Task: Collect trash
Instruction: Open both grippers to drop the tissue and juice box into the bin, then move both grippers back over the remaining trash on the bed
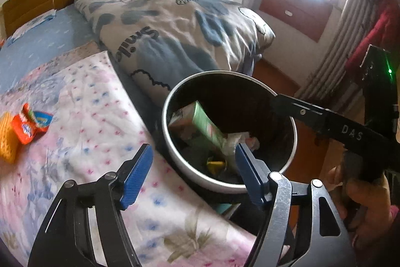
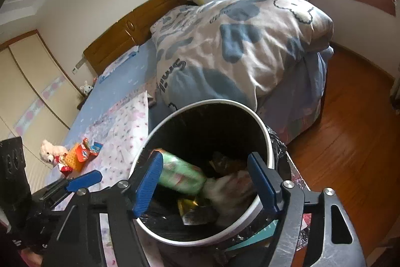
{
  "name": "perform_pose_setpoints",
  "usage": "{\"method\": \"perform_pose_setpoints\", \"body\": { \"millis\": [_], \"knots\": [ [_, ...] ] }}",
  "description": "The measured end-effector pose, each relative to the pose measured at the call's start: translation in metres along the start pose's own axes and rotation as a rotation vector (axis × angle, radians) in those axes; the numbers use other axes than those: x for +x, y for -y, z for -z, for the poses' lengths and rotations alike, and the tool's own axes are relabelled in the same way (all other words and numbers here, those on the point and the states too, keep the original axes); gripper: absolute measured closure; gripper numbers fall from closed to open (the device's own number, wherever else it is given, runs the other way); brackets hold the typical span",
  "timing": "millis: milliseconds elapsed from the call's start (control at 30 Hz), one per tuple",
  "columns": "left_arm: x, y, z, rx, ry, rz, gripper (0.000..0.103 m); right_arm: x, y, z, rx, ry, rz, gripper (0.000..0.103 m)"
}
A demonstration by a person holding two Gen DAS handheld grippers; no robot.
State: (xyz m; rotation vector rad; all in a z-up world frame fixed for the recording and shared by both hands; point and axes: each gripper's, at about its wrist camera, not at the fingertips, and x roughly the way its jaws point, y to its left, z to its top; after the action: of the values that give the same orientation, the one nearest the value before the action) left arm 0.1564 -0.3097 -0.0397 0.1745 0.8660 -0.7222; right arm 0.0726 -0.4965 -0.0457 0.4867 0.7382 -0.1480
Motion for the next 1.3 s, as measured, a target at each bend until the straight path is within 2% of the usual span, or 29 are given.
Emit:
{"method": "perform_pose_setpoints", "body": {
  "millis": [267,600,900,1300],
  "knots": [
    [-0.028,-0.033,0.032,-0.077,0.022,-0.036,0.033,-0.016,-0.026,0.008,-0.007,0.033,-0.044,0.028],
    [-0.069,-0.089,0.078,-0.187,0.053,-0.119,0.033,-0.016,-0.089,0.034,-0.076,0.022,-0.148,0.023],
    [-0.100,-0.138,0.114,-0.280,0.070,-0.198,0.033,0.007,-0.143,0.062,-0.144,-0.047,-0.224,0.022],
    [-0.131,-0.192,0.155,-0.404,0.073,-0.307,0.033,0.043,-0.198,0.086,-0.226,-0.115,-0.277,0.022]
  ]
}}
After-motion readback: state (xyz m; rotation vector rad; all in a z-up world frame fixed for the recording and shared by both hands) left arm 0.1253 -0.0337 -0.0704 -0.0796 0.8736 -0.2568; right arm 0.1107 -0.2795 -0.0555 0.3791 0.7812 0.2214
